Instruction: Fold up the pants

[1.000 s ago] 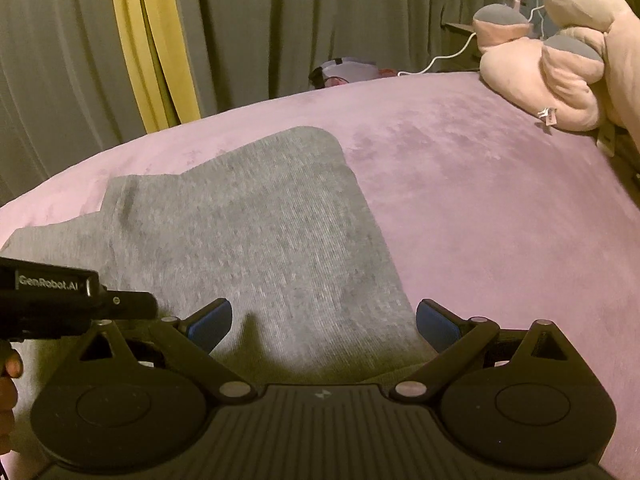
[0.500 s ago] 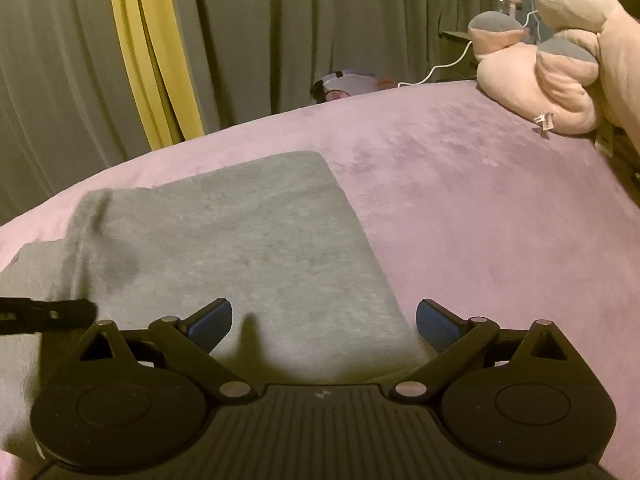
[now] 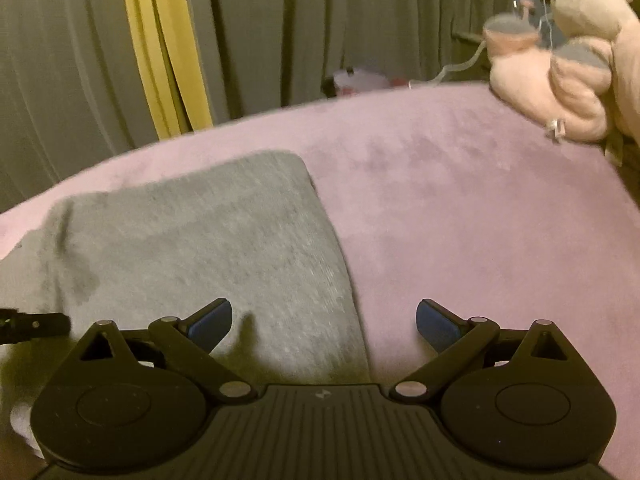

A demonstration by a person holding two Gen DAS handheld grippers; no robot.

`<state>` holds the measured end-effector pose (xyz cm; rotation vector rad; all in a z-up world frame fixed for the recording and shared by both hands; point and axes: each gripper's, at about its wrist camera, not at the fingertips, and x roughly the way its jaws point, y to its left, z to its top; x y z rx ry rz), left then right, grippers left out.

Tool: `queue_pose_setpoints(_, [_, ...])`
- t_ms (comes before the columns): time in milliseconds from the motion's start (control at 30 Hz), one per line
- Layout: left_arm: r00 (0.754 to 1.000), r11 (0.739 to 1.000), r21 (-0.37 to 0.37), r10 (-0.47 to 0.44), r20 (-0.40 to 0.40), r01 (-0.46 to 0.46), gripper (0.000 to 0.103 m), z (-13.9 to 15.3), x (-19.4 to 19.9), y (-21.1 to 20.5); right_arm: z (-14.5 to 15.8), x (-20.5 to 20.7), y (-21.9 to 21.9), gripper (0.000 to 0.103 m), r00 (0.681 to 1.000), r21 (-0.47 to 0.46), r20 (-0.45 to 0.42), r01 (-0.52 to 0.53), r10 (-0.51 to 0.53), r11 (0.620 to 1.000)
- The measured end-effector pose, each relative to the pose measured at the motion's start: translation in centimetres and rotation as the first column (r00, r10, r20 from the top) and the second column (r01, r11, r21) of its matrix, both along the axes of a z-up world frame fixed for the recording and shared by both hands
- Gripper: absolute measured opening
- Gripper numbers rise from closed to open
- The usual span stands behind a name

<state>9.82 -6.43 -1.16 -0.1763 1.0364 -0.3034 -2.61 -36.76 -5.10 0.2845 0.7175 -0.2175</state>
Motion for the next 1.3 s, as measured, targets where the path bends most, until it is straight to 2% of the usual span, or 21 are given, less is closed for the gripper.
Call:
queue_pose_setpoints(100, [0.999, 0.999, -0.028, 0.034, -0.003, -0.034, 0.037, 0.5, 1.4, 0.2, 0.4, -0.4, 0.6, 0.099, 0.997, -0.006, 0.07, -0.026, 0.026, 1.0])
queue_pose_setpoints(200, [0.999, 0.999, -0.005, 0.035, 0.008, -0.035, 0.041, 0.7, 3.3, -0.3, 0.7, -0.4, 1.5, 0.097, 0.991, -0.033, 0.11, -0.068, 0.071, 0.997])
queue_pose_setpoints(300, [0.999, 0.999, -0.009, 0.038, -0.007, -0.038, 0.043, 0.2, 5.2, -0.9, 0.7, -0.2, 2.8, 0.08, 0.985, -0.077, 0.12, -0.117, 0.125, 0.99])
queue_pose_setpoints(333, [0.999, 0.999, -0.017, 0.045, -0.015, -0.045, 0.043, 0.0, 5.6, -0.9, 0.7, -0.1, 3.1, 0.074, 0.982, -0.086, 0.12, -0.133, 0.143, 0.987])
queue_pose_setpoints(400, [0.997, 0.997, -0.041, 0.065, -0.031, -0.067, 0.043, -0.2, 6.3, -0.9, 0.7, 0.1, 3.5, 0.07, 0.976, -0.093, 0.115, -0.173, 0.183, 0.98])
queue_pose_setpoints(433, [0.997, 0.996, -0.063, 0.068, -0.022, -0.07, 0.04, -0.2, 5.9, -0.4, 0.6, 0.3, 3.8, 0.07, 0.975, -0.094, 0.107, -0.187, 0.197, 0.978])
queue_pose_setpoints(467, [0.998, 0.995, -0.081, 0.061, -0.002, -0.061, 0.033, -0.1, 5.7, -0.2, 0.4, 0.5, 4.0, 0.07, 0.974, -0.096, 0.099, -0.195, 0.204, 0.976])
queue_pose_setpoints(500, [0.999, 0.996, -0.079, 0.047, 0.013, -0.045, 0.03, 0.1, 5.4, -0.2, 0.3, 0.7, 4.0, 0.07, 0.974, -0.094, 0.088, -0.201, 0.209, 0.975])
queue_pose_setpoints(600, [0.999, 0.997, -0.064, 0.033, 0.024, -0.032, 0.029, -0.1, 4.5, 0.8, -0.3, 1.4, 4.0, 0.071, 0.976, -0.059, 0.043, -0.212, 0.215, 0.975])
queue_pose_setpoints(633, [0.999, 0.997, -0.071, 0.035, 0.023, -0.033, 0.03, -0.2, 4.3, 1.2, -0.6, 1.6, 3.8, 0.071, 0.977, -0.044, 0.026, -0.208, 0.21, 0.977])
queue_pose_setpoints(667, [0.999, 0.996, -0.077, 0.043, 0.017, -0.041, 0.038, -0.2, 4.1, 1.7, -0.8, 1.8, 3.6, 0.071, 0.978, -0.025, 0.015, -0.206, 0.206, 0.978])
queue_pose_setpoints(700, [0.998, 0.996, -0.07, 0.061, 0.015, -0.06, 0.054, -0.1, 3.9, 2.0, -0.9, 2.0, 3.3, 0.072, 0.979, -0.002, 0.012, -0.202, 0.202, 0.979])
queue_pose_setpoints(733, [0.996, 0.995, -0.042, 0.088, 0.023, -0.087, 0.06, 0.2, 3.7, 2.3, -1.0, 2.0, 3.1, 0.073, 0.98, 0.012, 0.012, -0.199, 0.199, 0.98])
queue_pose_setpoints(800, [0.986, 0.99, 0.043, 0.129, 0.101, -0.134, 0.071, 1.1, 3.0, 2.4, -1.1, 2.0, 2.9, 0.074, 0.981, 0.029, 0.017, -0.194, 0.194, 0.981])
queue_pose_setpoints(867, [0.978, 0.984, 0.108, 0.122, 0.17, -0.141, 0.075, 2.1, 2.0, 2.3, -1.1, 1.9, 2.7, 0.074, 0.981, 0.038, 0.025, -0.192, 0.191, 0.981])
queue_pose_setpoints(933, [0.977, 0.988, 0.111, 0.082, 0.199, -0.106, 0.079, 2.9, 0.8, 2.0, -1.3, 1.8, 2.7, 0.075, 0.982, 0.048, 0.029, -0.19, 0.189, 0.981])
queue_pose_setpoints(1033, [0.978, 0.992, 0.125, -0.003, 0.208, -0.024, 0.087, 2.9, -1.7, 0.9, -1.4, 2.0, 2.3, 0.075, 0.983, 0.066, 0.03, -0.184, 0.183, 0.981])
queue_pose_setpoints(1133, [0.98, 0.969, 0.234, -0.122, 0.154, 0.084, 0.089, 0.5, -4.2, -0.7, -1.4, 2.0, 2.3, 0.075, 0.984, 0.073, 0.031, -0.18, 0.178, 0.981])
queue_pose_setpoints(1200, [0.983, 0.94, 0.327, -0.14, 0.115, 0.095, 0.094, -1.8, -5.0, -1.0, -1.4, 2.0, 2.3, 0.075, 0.983, 0.071, 0.03, -0.181, 0.179, 0.981])
queue_pose_setpoints(1233, [0.976, 0.942, 0.329, -0.136, 0.168, 0.074, 0.096, -2.2, -5.8, -0.9, -1.4, 2.0, 2.3, 0.075, 0.983, 0.068, 0.028, -0.183, 0.181, 0.981])
queue_pose_setpoints(1300, [0.975, 0.934, 0.349, -0.14, 0.175, 0.071, 0.095, -1.8, -6.1, -1.2, -1.3, 2.1, 2.5, 0.077, 0.983, 0.054, 0.016, -0.184, 0.184, 0.981])
